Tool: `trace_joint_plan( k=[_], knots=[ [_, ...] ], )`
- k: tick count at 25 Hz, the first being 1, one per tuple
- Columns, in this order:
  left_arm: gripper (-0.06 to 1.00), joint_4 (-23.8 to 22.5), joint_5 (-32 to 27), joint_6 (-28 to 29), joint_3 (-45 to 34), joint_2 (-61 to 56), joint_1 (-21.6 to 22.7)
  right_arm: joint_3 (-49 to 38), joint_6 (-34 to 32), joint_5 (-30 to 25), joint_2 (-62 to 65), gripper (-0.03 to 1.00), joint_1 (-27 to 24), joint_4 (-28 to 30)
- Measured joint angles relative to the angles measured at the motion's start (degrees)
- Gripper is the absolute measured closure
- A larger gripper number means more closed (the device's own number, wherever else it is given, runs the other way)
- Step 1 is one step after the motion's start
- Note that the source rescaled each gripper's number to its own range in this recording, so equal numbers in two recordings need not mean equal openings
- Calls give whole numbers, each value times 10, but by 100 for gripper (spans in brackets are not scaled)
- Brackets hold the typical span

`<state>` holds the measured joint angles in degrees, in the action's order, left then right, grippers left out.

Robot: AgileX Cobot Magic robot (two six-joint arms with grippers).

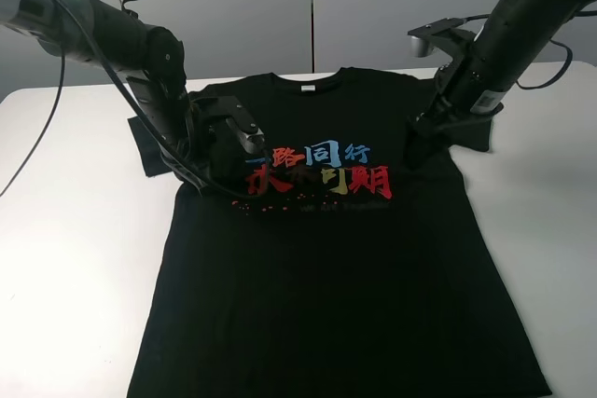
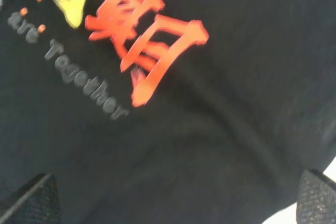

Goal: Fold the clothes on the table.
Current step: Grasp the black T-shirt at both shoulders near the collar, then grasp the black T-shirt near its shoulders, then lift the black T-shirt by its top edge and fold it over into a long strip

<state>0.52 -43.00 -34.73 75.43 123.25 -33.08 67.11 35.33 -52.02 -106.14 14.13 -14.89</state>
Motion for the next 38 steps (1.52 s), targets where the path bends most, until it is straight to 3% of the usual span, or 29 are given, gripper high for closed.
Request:
trace_joint_plan(
  k=[3, 7, 12, 20, 27, 29, 31, 36, 38],
  knots=[
    [94, 0, 0, 0, 0, 0, 0, 22, 40, -3, -29, 0, 4, 10],
    [94, 0, 0, 0, 0, 0, 0, 23, 67, 3, -64, 0, 32, 79],
    [94, 0, 0, 0, 0, 0, 0, 23, 77, 50, -98, 0, 60, 159],
    [94, 0, 0, 0, 0, 0, 0, 24, 36, 62, -142, 0, 64, 197],
    [94, 0, 0, -1, 0, 1, 0, 35, 25, 45, -157, 4, 64, 197],
    [94, 0, 0, -1, 0, 1, 0, 35, 25, 43, -160, 12, 64, 197],
    [94, 0, 0, -1, 0, 2, 0, 36, 21, 43, -160, 28, 64, 197],
    [94, 0, 0, -6, 1, 2, 0, 36, -8, 38, -161, 88, 65, 199],
    [94, 0, 0, -8, 1, 2, 0, 36, -20, 38, -161, 96, 67, 199]
  ],
)
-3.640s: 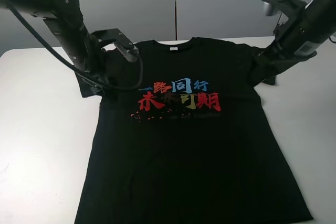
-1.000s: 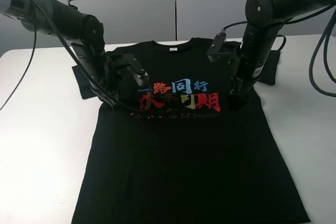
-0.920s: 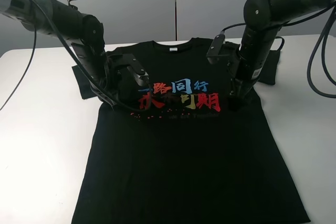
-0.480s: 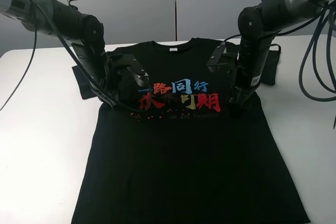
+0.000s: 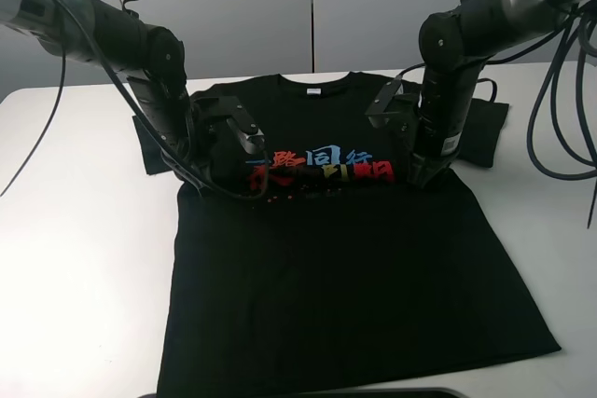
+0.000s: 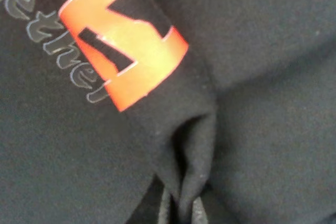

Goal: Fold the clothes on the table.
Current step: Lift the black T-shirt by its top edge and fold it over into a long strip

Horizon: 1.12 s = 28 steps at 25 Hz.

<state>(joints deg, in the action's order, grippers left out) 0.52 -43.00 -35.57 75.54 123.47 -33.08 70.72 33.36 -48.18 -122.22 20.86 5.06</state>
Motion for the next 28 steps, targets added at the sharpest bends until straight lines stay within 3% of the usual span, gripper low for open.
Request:
trace_joint_plan(
  k=[6, 9, 13, 21, 28],
  knots=[
    [94, 0, 0, 11, 1, 0, 0, 0, -50, 4, 5, 97, 1, 2],
    [94, -1, 7, 37, 14, -1, 0, -3, -97, 43, 14, 97, 1, 32],
    [94, -5, 11, 56, 49, -21, 0, -7, -206, 111, 46, 97, 0, 120],
    [94, -16, 38, 79, 127, -93, 0, -7, -466, 187, 127, 97, -2, 339],
    [94, -23, 53, 84, 179, -152, 0, -2, -588, 209, 206, 97, -2, 451]
  ],
)
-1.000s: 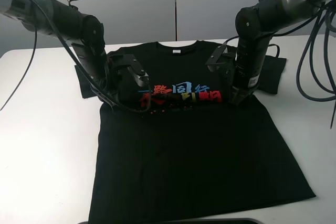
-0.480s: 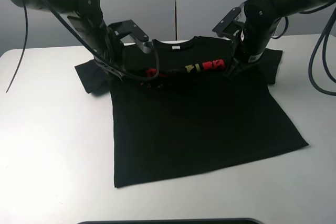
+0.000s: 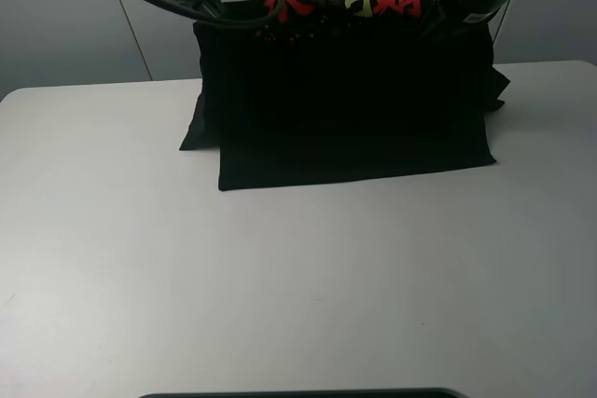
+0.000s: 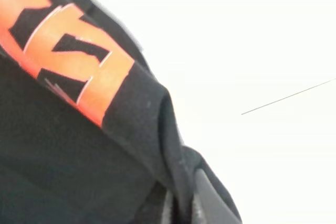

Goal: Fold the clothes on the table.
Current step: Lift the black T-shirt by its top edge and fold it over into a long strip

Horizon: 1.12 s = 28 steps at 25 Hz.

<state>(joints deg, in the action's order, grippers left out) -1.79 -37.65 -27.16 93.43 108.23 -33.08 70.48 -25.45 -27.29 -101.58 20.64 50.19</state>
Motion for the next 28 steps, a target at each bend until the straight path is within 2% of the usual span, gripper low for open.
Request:
trace_joint_plan(
  k=[4, 7, 11, 13, 16, 22, 28],
  knots=[
    [94, 0, -3, 0, 4, -35, 0, 1, -5, 6, 55, 97, 1, 6],
    [94, 2, -32, 0, 4, -57, 0, 2, 42, -16, 93, 97, 17, -20],
    [94, 18, -119, -9, 4, -73, 0, -29, 137, -46, 128, 97, 54, -82],
    [94, 36, -175, -31, 4, -75, 0, -56, 158, -75, 144, 97, 76, -96],
    [94, 60, -213, -54, -19, -91, 0, -96, 173, -112, 167, 97, 97, -113],
    [94, 76, -232, -60, -116, -155, 0, -163, 269, -145, 237, 97, 100, -231],
    [94, 105, -232, -62, -216, -206, 0, -180, 384, -232, 260, 97, 100, -366]
  ],
)
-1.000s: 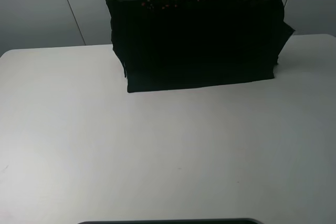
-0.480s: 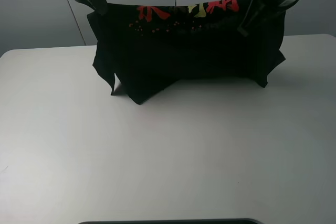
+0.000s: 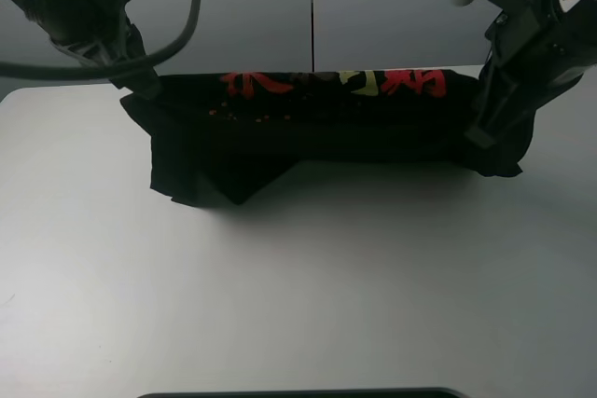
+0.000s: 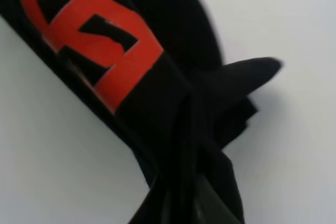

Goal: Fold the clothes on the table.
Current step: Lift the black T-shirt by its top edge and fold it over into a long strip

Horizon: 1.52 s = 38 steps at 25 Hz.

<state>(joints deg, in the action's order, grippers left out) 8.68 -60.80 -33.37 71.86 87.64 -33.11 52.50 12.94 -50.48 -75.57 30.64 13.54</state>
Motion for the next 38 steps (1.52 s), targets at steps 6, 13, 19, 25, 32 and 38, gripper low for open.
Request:
trace_joint_plan(
  k=[6, 13, 19, 25, 32, 38],
  knots=[
    [94, 21, 16, -1, -106, -41, 0, -21, 105, -69, 1, 97, 0, -135],
    [94, 29, 52, 0, -164, -55, 0, -41, 139, -100, 1, 97, 1, -176],
    [94, 30, 176, 15, -194, -55, 0, -64, 113, -18, 1, 97, 1, -143],
    [94, 31, 271, 32, -202, -25, 0, -73, 37, 52, -35, 97, 1, -52],
    [94, 14, 363, 84, -202, 76, 0, -77, -148, 145, -127, 97, 1, 123],
    [94, 10, 439, 100, -202, 114, 0, -77, -305, 184, -192, 97, 1, 276]
  ],
)
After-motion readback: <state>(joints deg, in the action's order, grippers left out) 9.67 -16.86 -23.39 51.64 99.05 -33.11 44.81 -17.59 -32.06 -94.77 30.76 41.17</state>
